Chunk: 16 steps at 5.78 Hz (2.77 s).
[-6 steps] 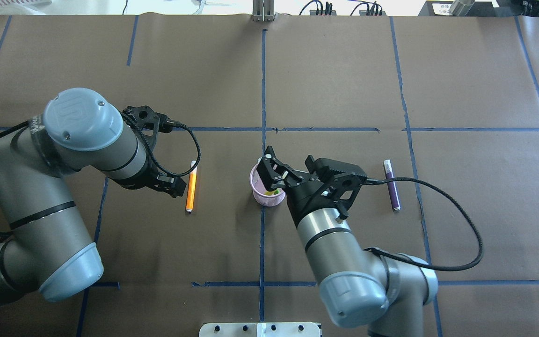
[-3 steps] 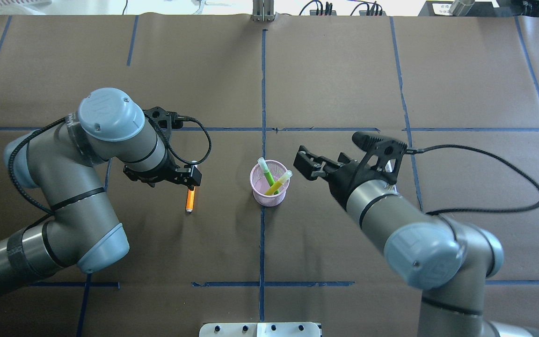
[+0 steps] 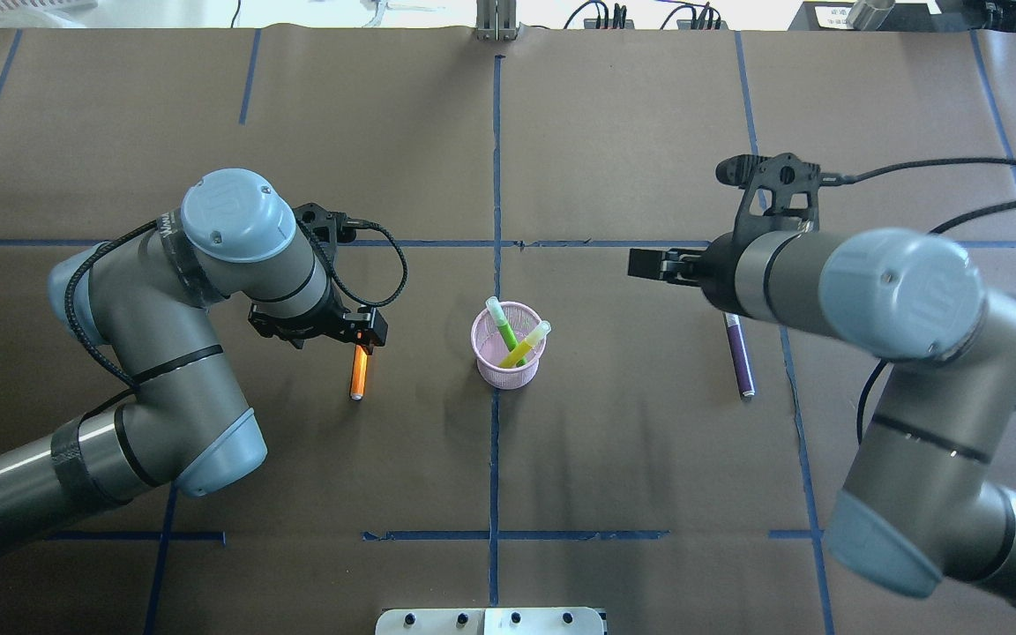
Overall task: Collect pens into pen holder
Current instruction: 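Open and withdraw the right gripper while the left gripper grasps the orange marker, then lift the orange marker with the left gripper toward the cup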
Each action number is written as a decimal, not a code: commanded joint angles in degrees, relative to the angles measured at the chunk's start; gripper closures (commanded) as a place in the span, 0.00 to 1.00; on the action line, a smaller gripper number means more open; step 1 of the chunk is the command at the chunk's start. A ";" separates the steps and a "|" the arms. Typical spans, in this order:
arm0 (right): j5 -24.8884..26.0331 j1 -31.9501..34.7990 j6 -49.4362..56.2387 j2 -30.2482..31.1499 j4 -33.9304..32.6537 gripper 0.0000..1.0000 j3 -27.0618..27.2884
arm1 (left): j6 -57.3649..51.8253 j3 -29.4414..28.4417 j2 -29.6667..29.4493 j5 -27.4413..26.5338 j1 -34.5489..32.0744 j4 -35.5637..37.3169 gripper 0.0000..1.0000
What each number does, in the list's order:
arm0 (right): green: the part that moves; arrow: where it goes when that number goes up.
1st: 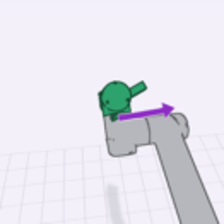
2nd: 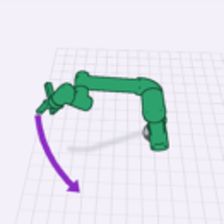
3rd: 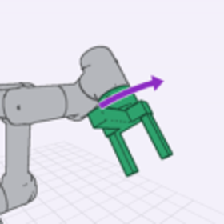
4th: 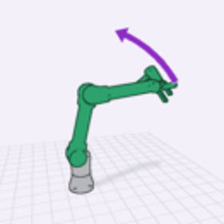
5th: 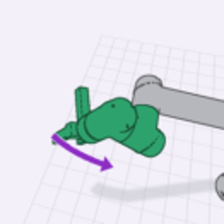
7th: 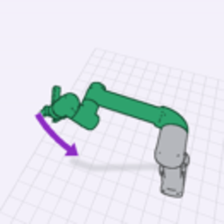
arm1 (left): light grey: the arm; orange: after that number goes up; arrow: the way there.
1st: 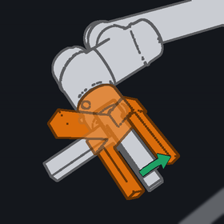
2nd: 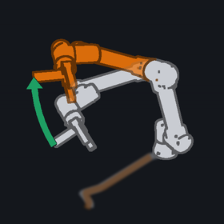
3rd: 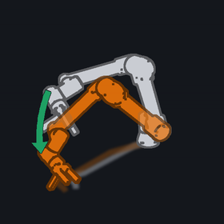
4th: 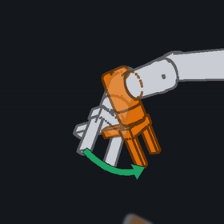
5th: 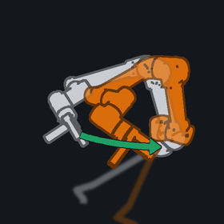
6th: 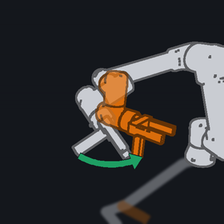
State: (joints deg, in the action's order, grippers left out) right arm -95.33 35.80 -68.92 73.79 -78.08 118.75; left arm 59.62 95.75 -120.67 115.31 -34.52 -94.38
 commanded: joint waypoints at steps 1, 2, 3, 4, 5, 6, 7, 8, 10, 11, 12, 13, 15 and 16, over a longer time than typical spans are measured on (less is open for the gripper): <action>-17.70 10.46 14.08 1.08 -10.38 0.01 0.00 | -0.21 -3.09 -1.75 0.00 0.07 -1.32 0.13; -24.58 14.78 21.74 1.70 -14.00 0.01 -0.18 | -0.04 -3.98 -1.76 -0.09 0.33 -2.81 0.20; -24.91 15.43 22.51 2.05 -14.82 0.01 -0.09 | -0.03 -4.25 -1.93 0.00 0.42 -3.08 0.23; -25.26 15.70 22.61 4.06 -14.82 0.01 0.08 | -0.03 -5.03 -2.28 -0.09 0.42 -3.09 0.26; -26.48 16.49 23.56 5.21 -15.09 0.01 0.08 | -0.03 -5.56 -2.55 -0.09 0.51 -3.17 0.27; -32.49 19.89 31.14 5.48 -18.92 0.02 -0.35 | 0.14 -7.57 -3.51 -0.09 0.60 -5.09 0.28; -32.64 20.36 34.26 5.22 -23.22 0.02 -0.71 | 0.06 -8.81 -3.69 -0.18 0.60 -6.67 0.32; -32.56 20.54 35.69 5.22 -23.35 0.02 -0.80 | -0.21 -8.82 -3.60 -0.18 0.60 -6.69 0.38; -32.47 20.36 35.70 5.13 -23.35 0.01 -0.88 | -0.21 -8.82 -3.60 -0.18 0.51 -6.78 0.75; -32.47 20.36 35.70 5.13 -23.26 0.01 -0.88 | -0.30 -8.82 -3.60 -0.18 0.60 -6.78 0.95; -32.38 20.54 35.70 5.30 -23.26 0.01 -0.88 | -0.38 -8.73 -3.69 -0.18 0.60 -6.78 1.00; -32.38 20.54 35.70 5.39 -23.26 0.01 -0.88 | -0.39 -8.47 -4.30 -0.09 0.51 -6.69 1.00; -32.38 20.63 35.79 5.48 -23.26 0.01 -0.88 | 3.10 -0.44 -4.75 -3.48 0.16 -11.32 1.00; -32.38 20.63 35.79 5.40 -23.18 0.01 -0.97 | 5.65 4.31 -5.01 -7.78 0.51 -11.61 1.00</action>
State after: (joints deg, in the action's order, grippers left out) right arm -127.70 56.42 -33.16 79.24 -101.31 117.83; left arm 62.89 95.46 -125.48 111.16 -34.18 -105.02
